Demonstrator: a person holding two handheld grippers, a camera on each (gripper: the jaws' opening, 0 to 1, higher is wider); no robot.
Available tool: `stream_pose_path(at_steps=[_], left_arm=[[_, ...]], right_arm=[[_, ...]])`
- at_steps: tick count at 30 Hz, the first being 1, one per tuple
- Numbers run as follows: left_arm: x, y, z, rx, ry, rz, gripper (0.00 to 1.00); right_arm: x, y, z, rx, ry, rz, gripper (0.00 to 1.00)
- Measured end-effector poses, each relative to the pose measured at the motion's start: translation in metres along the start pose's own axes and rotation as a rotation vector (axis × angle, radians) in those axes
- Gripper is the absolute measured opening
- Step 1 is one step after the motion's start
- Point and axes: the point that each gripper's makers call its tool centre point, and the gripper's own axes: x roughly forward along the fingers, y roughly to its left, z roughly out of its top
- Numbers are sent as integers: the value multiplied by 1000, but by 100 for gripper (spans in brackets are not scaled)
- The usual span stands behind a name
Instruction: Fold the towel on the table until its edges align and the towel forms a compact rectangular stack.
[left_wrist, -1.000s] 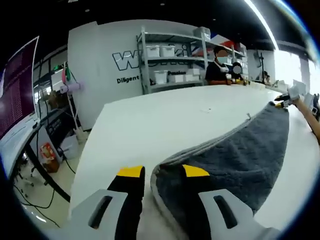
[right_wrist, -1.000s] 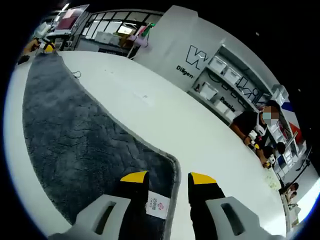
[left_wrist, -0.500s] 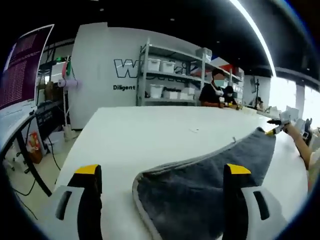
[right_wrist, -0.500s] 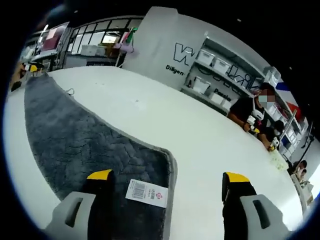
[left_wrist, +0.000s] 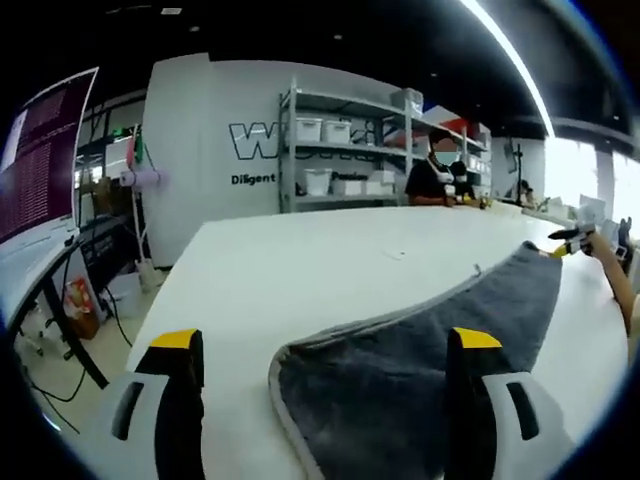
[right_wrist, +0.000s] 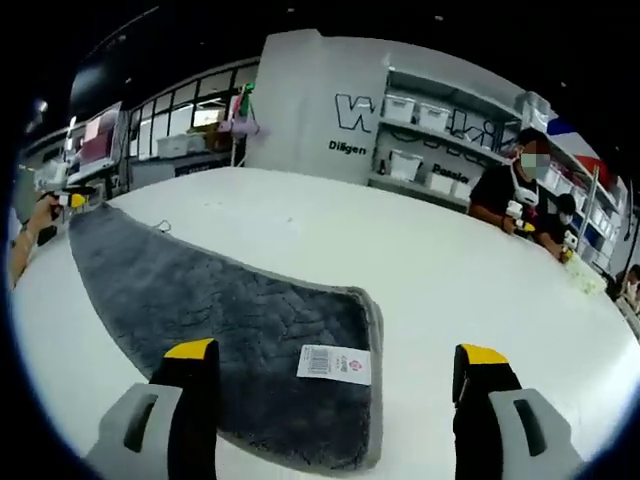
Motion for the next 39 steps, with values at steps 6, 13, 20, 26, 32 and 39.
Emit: stream_pose_path(at_steps=[6, 13, 20, 26, 32, 39], left_arm=[[-2, -4, 0, -9, 6, -17, 99], [-7, -4, -3, 6, 31, -22, 98], [-16, -6, -7, 11, 35, -24, 95], [-15, -5, -7, 6, 33, -26, 94], [-14, -4, -11, 1, 51, -22, 93], [-15, -3, -11, 1, 55, -22, 93]], right_arm=[[-17, 5, -12, 18, 11, -24, 99], [-40, -5, -21, 118, -35, -64, 88], [-51, -42, -26, 265, -89, -151, 50], [-41, -48, -32, 277, -54, -125, 30], [-28, -36, -41, 281, -6, -66, 23], [-16, -30, -54, 275, 49, -37, 22]])
